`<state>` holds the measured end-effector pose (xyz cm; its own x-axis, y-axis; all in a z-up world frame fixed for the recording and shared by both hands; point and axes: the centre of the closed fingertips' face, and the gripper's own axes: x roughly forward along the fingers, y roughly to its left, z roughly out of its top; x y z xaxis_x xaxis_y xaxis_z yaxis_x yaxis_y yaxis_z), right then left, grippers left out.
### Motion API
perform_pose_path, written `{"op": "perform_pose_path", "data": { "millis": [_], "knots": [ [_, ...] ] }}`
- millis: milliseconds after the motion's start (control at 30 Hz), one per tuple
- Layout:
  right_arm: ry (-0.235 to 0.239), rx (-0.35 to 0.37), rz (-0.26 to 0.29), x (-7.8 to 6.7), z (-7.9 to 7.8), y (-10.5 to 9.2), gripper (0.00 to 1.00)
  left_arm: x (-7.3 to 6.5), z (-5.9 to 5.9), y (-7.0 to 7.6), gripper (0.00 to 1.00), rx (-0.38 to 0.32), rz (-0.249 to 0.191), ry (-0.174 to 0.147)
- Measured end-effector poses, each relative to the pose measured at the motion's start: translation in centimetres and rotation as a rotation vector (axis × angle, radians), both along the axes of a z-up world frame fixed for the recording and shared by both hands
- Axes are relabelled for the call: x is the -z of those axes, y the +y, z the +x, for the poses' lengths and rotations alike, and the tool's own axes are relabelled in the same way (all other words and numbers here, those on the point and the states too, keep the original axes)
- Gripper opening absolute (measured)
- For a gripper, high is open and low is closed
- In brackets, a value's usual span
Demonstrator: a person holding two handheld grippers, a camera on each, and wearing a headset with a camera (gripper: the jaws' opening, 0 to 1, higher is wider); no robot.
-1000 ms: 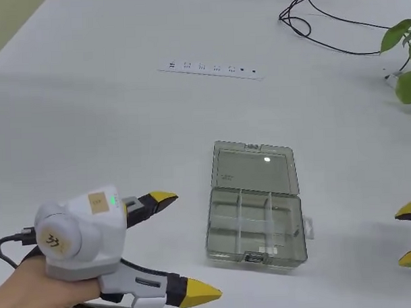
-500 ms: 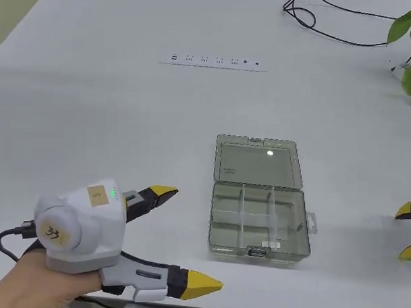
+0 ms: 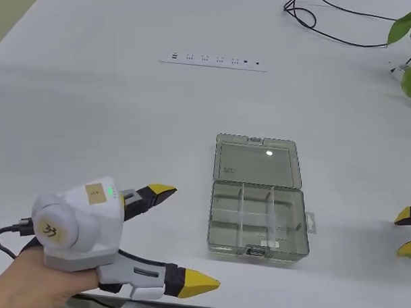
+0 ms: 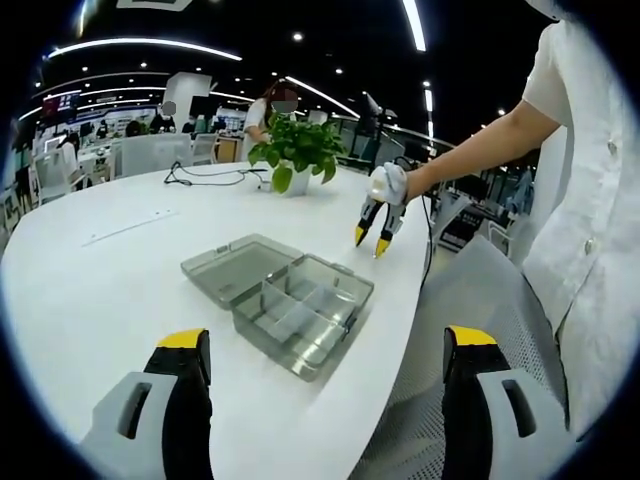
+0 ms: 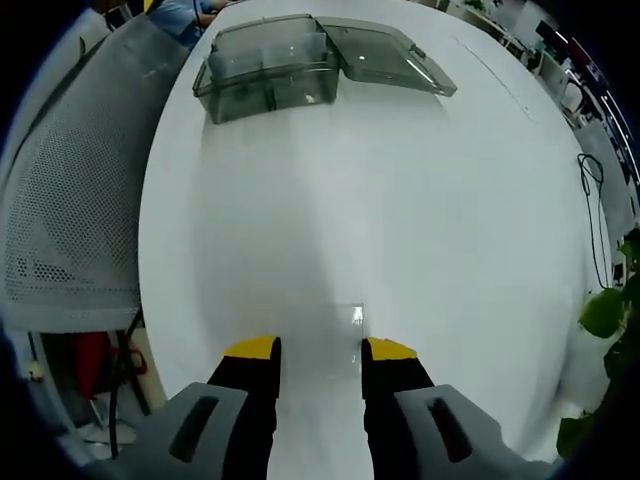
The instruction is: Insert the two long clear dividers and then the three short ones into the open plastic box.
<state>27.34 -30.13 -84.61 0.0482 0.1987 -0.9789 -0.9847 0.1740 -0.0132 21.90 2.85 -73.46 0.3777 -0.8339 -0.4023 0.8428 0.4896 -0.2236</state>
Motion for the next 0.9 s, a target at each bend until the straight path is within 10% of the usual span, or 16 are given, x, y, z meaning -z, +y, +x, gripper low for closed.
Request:
{"op": "perform_pose_path", "data": {
  "millis": [400,900],
  "knots": [
    [-0.039,-0.004,-0.006,-0.7,-0.1,0.5,0.32,-0.3,-0.1,0.3,0.99,0.001,0.006,-0.011],
    [-0.213,0.080,0.157,-7.4,1.2,5.3,0.32,-1.5,0.5,0.0,0.96,0.003,0.004,-0.026]
  ]
}}
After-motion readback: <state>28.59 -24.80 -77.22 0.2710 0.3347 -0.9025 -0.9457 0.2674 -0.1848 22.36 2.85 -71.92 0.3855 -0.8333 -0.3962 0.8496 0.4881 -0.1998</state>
